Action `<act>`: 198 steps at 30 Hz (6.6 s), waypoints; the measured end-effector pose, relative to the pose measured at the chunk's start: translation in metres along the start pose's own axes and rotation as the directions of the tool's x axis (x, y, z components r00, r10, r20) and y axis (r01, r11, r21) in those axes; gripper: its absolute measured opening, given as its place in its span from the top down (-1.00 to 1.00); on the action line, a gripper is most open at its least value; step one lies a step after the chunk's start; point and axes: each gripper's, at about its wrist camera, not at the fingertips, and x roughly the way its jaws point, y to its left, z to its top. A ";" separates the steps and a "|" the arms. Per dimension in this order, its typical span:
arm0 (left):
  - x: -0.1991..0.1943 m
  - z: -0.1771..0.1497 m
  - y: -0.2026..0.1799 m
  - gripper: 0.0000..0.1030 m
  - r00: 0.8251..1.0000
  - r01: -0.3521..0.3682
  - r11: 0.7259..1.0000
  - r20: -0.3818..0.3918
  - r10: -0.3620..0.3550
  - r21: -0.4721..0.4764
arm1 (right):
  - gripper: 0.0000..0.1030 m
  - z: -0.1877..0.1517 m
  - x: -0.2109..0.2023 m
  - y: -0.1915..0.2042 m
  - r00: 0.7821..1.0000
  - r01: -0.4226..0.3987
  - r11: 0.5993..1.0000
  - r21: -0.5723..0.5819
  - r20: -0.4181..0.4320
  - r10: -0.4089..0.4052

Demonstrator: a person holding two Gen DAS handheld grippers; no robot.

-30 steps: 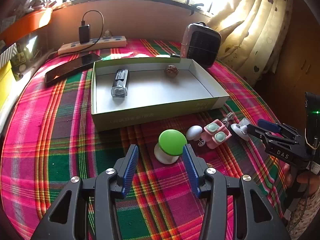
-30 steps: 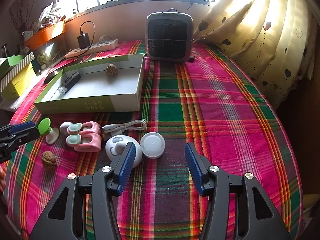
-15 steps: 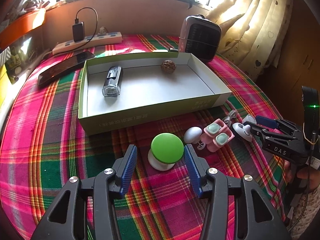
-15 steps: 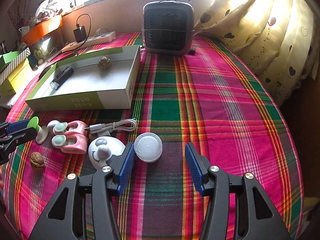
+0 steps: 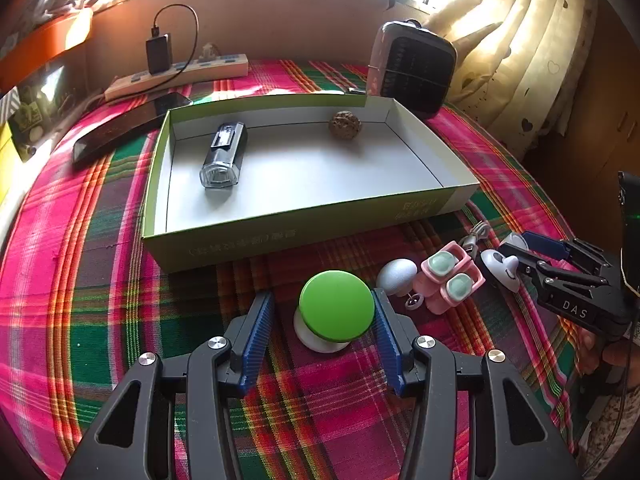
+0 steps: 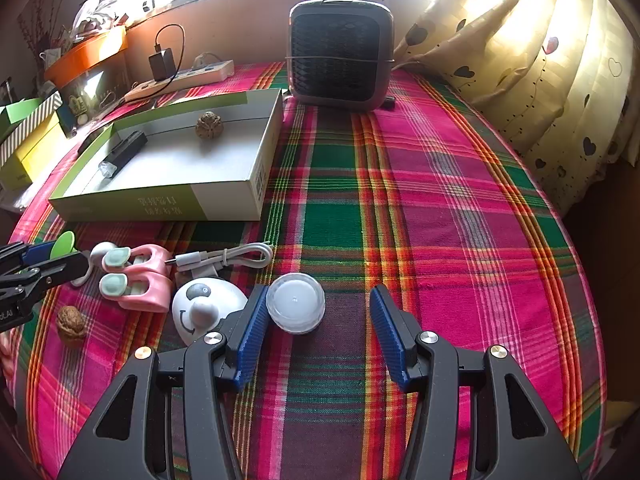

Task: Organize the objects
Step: 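Grasp the green mushroom toy with the left tool while the right tool grasps the white round lid, then carry the green mushroom toy and white lid over the box with both tools, then lower both objects into the box and open both tools, then withdraw both tools from the box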

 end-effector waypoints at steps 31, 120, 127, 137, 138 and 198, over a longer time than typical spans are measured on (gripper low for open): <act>0.000 0.001 0.006 0.42 1.000 -0.014 1.000 0.022 0.014 -0.013 | 0.44 0.001 -0.001 0.003 1.000 -0.016 1.000 -0.005 0.008 0.016; 0.054 0.104 0.020 0.42 0.998 -0.037 0.999 0.057 0.035 0.036 | 0.44 0.136 0.073 0.069 0.996 -0.081 0.977 -0.197 0.031 0.089; 0.064 0.104 0.022 0.42 0.998 -0.050 0.998 0.042 0.048 0.033 | 0.44 0.136 0.085 0.071 0.995 -0.099 0.975 -0.197 0.008 0.102; 0.072 0.102 0.024 0.42 0.998 -0.064 0.997 0.030 0.063 0.034 | 0.44 0.136 0.092 0.071 0.995 -0.103 0.973 -0.205 -0.007 0.104; 0.073 0.102 0.024 0.42 0.998 -0.065 0.997 0.029 0.064 0.036 | 0.44 0.136 0.092 0.072 0.995 -0.101 0.973 -0.208 -0.008 0.102; -0.016 0.053 0.001 0.29 0.990 -0.091 0.994 0.117 0.084 0.058 | 0.15 0.082 -0.009 0.046 0.990 -0.067 0.989 -0.135 0.115 0.083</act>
